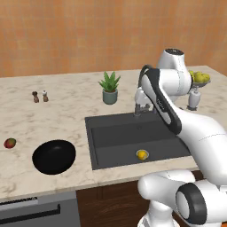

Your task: Pick the lemon from the sink and place it in the bowl. Then pick the bowl and place it in the microwave. Then close the microwave door and press the start button.

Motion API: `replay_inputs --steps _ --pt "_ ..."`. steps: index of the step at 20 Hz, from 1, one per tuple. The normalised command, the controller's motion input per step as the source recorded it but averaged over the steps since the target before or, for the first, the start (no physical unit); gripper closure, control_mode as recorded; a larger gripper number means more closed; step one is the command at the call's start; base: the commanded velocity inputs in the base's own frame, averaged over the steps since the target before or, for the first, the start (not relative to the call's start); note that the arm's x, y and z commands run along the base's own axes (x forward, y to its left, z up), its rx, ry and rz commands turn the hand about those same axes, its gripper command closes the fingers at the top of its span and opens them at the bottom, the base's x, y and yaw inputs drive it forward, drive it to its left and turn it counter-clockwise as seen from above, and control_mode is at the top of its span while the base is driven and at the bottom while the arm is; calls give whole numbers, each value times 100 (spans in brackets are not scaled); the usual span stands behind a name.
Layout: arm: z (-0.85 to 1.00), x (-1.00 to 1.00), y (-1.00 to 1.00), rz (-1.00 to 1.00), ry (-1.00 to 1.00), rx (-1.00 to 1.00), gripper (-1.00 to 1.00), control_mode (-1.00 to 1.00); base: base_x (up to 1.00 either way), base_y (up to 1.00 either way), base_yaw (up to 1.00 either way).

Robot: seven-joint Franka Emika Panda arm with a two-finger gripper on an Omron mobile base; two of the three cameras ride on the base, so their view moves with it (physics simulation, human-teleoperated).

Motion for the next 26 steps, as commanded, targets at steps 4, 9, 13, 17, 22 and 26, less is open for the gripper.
replay_inputs --steps 4,9,13,17,22,26 --pt "-31 -4 20 0 1 -8 -100 -100 0 0 0" --pt "-79 -1 18 0 1 -16 -100 -100 0 0 0" --pt "-61 4 0 0 17 -9 -100 -100 0 0 0" --pt "-60 34 0 0 15 -2 -100 -100 0 0 0" --pt "-73 62 -5 -4 22 0 -100 -100 0 0 0" --pt "-58 62 -11 -4 16 2 -100 -100 0 0 0"
